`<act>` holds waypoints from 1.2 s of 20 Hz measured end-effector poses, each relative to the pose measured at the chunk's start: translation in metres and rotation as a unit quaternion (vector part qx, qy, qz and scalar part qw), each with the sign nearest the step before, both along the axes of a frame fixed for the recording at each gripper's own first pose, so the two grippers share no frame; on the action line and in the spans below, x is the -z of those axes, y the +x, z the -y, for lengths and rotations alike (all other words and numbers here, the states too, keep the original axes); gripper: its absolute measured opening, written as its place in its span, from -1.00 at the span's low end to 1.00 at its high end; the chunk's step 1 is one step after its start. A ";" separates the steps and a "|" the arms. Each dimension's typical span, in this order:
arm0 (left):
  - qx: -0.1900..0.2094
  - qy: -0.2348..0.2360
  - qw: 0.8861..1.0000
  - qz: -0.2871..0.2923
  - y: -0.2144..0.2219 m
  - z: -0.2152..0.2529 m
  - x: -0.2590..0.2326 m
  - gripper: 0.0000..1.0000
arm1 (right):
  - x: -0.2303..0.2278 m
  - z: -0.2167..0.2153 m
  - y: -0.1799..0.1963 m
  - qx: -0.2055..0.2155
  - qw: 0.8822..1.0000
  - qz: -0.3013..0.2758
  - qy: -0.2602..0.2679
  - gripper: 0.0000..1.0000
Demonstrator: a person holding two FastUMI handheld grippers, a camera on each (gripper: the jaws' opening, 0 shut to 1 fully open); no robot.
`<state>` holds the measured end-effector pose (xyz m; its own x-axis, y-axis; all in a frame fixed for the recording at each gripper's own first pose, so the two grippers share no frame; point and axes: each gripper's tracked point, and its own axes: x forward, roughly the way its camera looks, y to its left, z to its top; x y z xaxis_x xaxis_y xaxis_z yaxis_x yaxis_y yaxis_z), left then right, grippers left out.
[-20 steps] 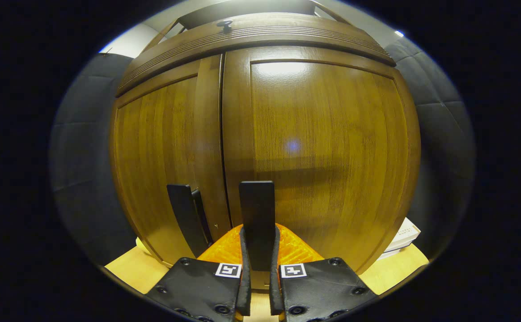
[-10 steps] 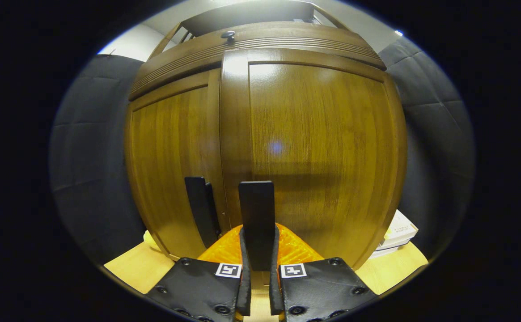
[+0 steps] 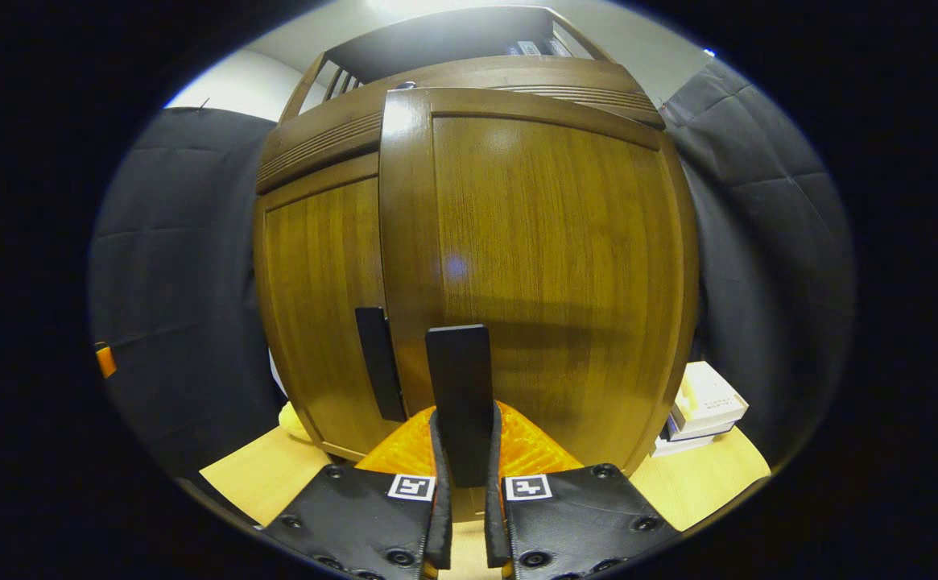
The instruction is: Open the right door of the double-door shoe cabinet with the right hand, and open the left door with the left hand.
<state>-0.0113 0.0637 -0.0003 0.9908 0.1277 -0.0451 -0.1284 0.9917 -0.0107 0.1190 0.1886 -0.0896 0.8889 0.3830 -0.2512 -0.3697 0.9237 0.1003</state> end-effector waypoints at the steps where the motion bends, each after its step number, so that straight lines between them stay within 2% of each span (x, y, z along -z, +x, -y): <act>1: 0.006 -0.001 1.000 0.000 0.001 0.001 -0.001 0.96 | -0.001 0.003 -0.004 -0.002 1.000 -0.002 -0.002 -0.64; 11: 0.082 -0.010 0.997 0.006 0.009 0.018 0.001 0.96 | -0.007 0.053 -0.045 0.008 1.000 -0.001 -0.001 -0.64; 20: 0.161 -0.017 0.987 0.020 0.019 0.037 0.008 0.96 | -0.009 0.102 -0.071 0.035 0.999 -0.010 0.009 -0.67; 24: 0.186 -0.023 0.982 0.016 0.023 0.043 0.013 0.96 | -0.010 0.115 -0.076 0.030 0.999 -0.009 -0.011 -0.70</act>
